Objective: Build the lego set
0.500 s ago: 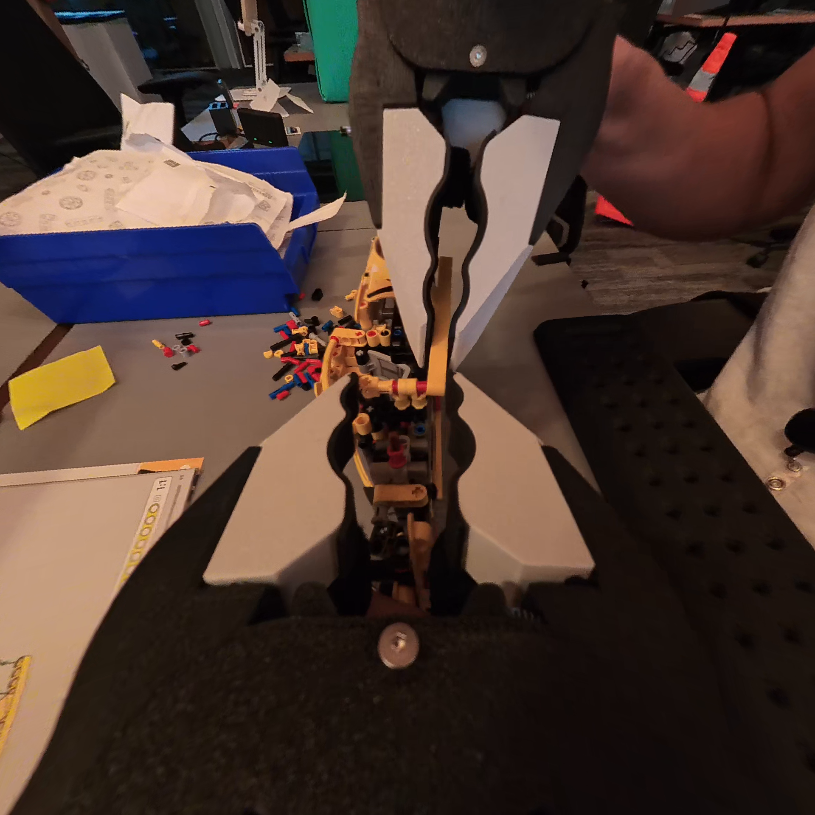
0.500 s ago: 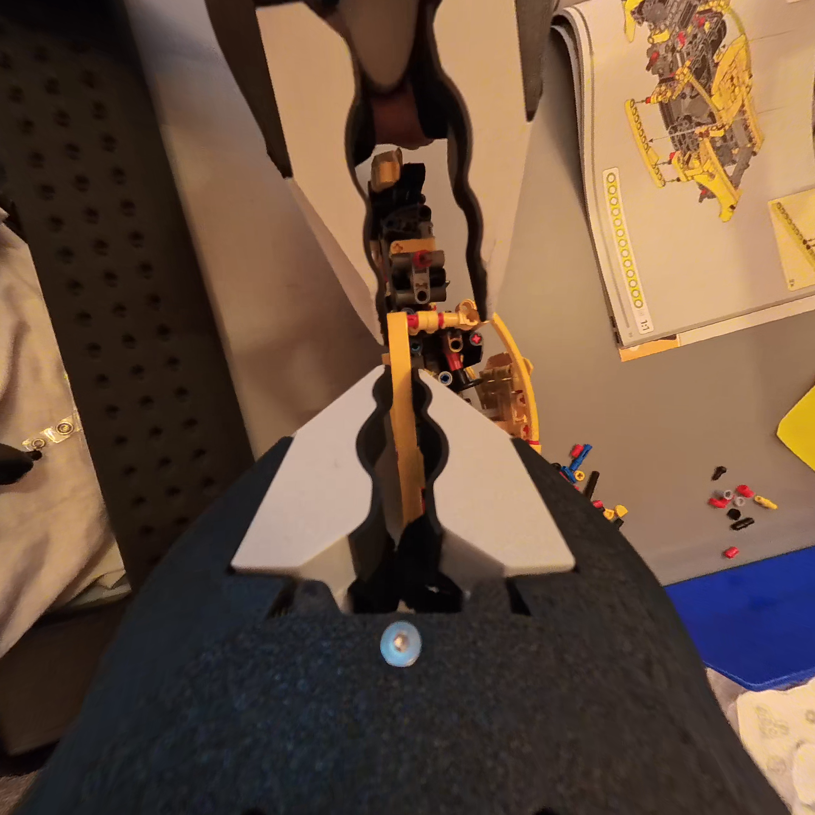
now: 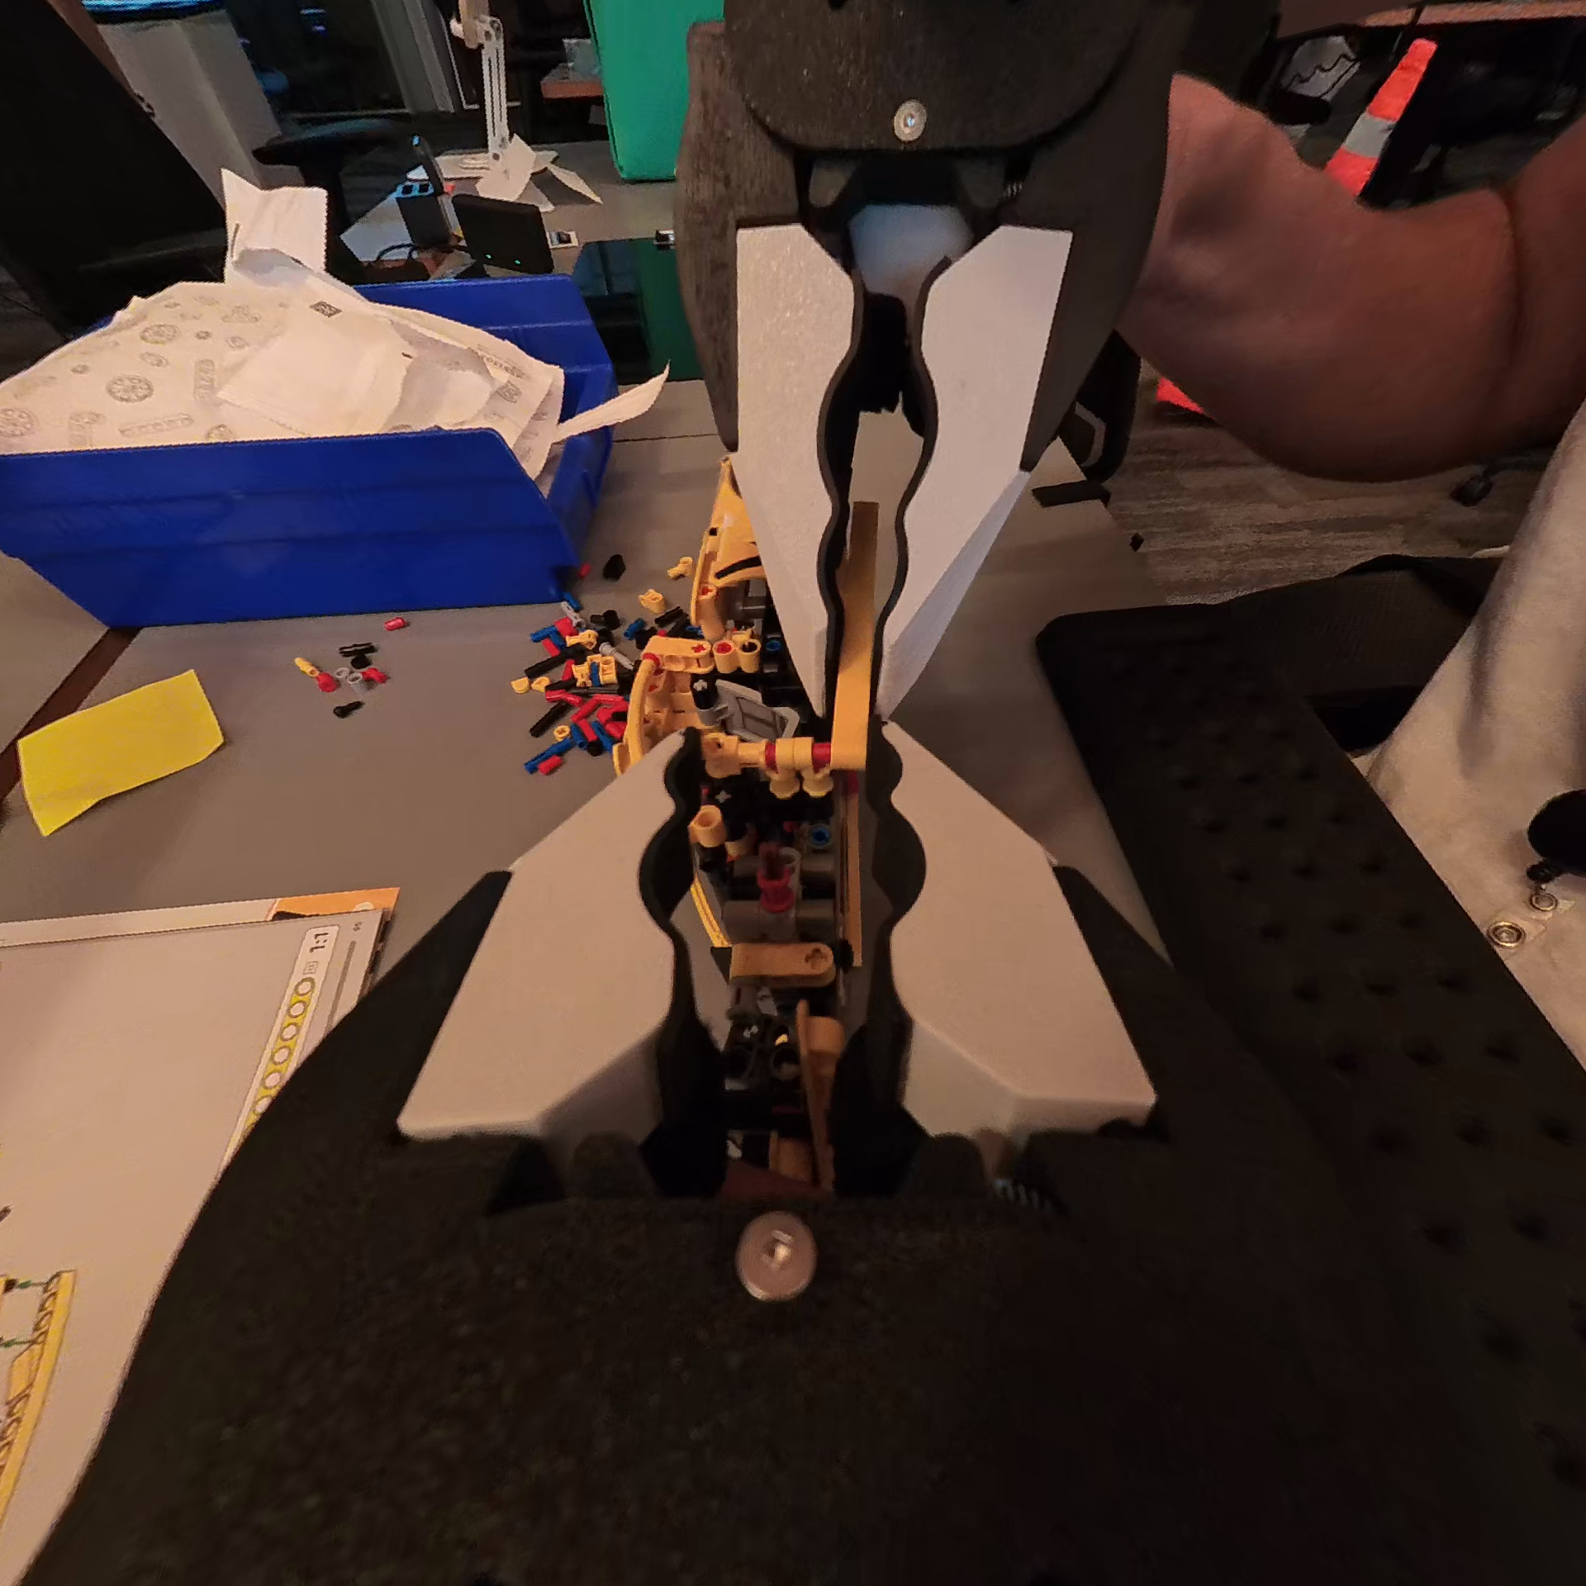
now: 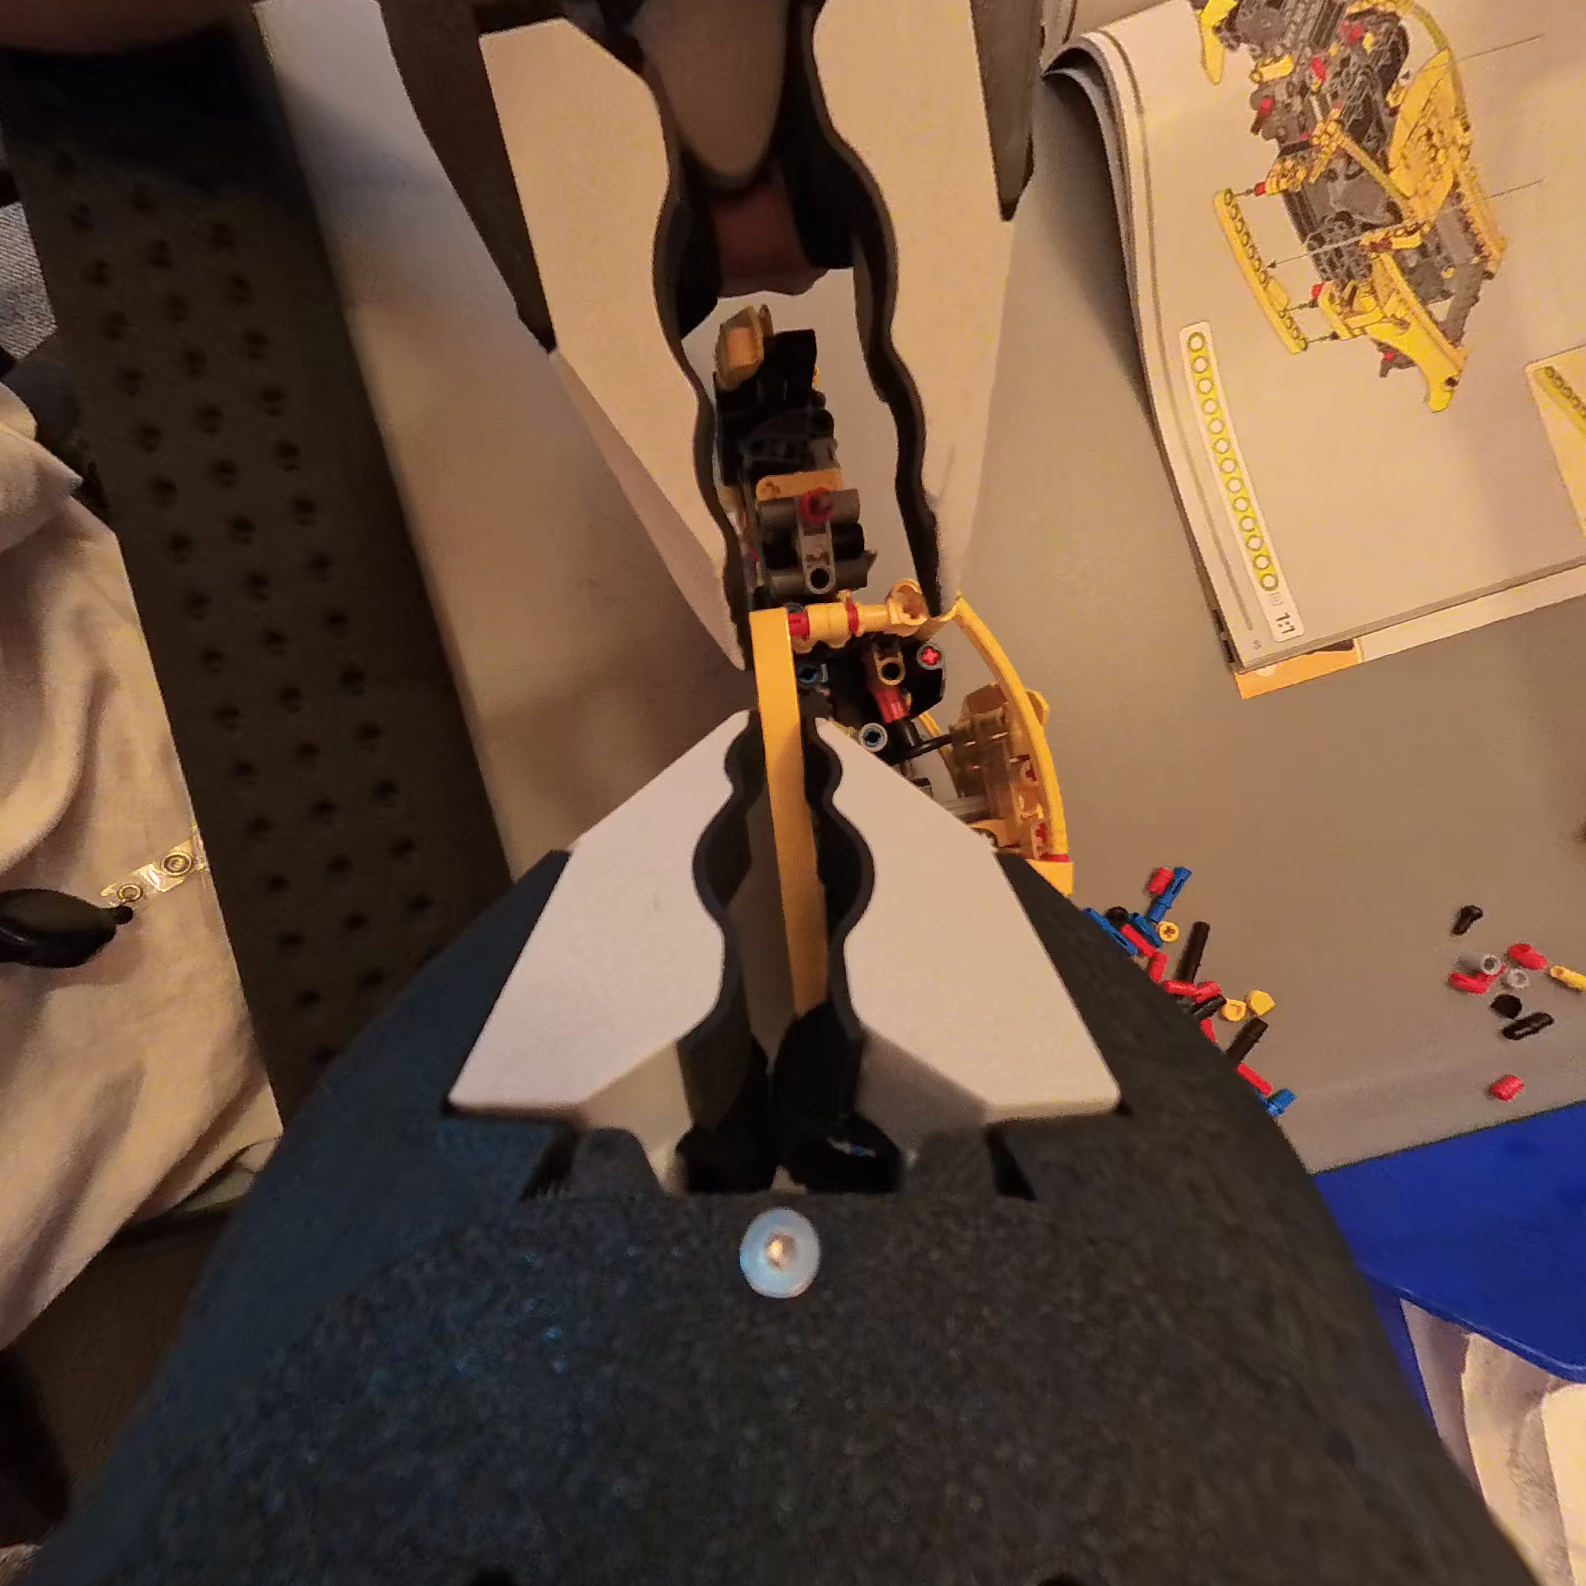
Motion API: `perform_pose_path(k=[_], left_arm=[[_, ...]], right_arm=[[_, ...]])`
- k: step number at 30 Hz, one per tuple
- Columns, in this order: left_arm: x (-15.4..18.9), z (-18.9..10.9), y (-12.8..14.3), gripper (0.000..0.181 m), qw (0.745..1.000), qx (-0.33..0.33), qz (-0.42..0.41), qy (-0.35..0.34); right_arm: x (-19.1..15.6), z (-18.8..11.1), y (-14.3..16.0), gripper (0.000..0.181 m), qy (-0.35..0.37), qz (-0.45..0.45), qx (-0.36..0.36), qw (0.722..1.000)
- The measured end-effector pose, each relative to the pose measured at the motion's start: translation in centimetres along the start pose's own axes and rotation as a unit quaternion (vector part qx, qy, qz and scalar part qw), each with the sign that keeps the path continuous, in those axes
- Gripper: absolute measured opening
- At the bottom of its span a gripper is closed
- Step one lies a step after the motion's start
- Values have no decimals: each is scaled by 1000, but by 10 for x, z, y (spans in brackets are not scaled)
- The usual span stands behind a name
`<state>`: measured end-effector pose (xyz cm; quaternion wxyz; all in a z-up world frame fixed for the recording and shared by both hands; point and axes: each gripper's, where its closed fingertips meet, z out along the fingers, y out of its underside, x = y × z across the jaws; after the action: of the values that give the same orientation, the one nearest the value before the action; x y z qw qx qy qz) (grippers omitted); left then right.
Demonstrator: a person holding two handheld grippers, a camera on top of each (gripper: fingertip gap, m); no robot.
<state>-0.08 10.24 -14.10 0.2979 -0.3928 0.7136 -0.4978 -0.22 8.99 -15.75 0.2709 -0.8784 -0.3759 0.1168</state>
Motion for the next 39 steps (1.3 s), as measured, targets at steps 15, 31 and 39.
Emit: perform_pose_path(k=[15,31,39], left_arm=[[2,1,-1,32,1000,3,8,1],[8,3,-20,40,998,-46,42,0],[7,45,-29,52,984,-157,73,42]], right_arm=[[0,0,2,7,-25,-13,17,999],[24,-58,54,51,93,-14,59,994],[36,-39,60,78,23,-37,54,998]])
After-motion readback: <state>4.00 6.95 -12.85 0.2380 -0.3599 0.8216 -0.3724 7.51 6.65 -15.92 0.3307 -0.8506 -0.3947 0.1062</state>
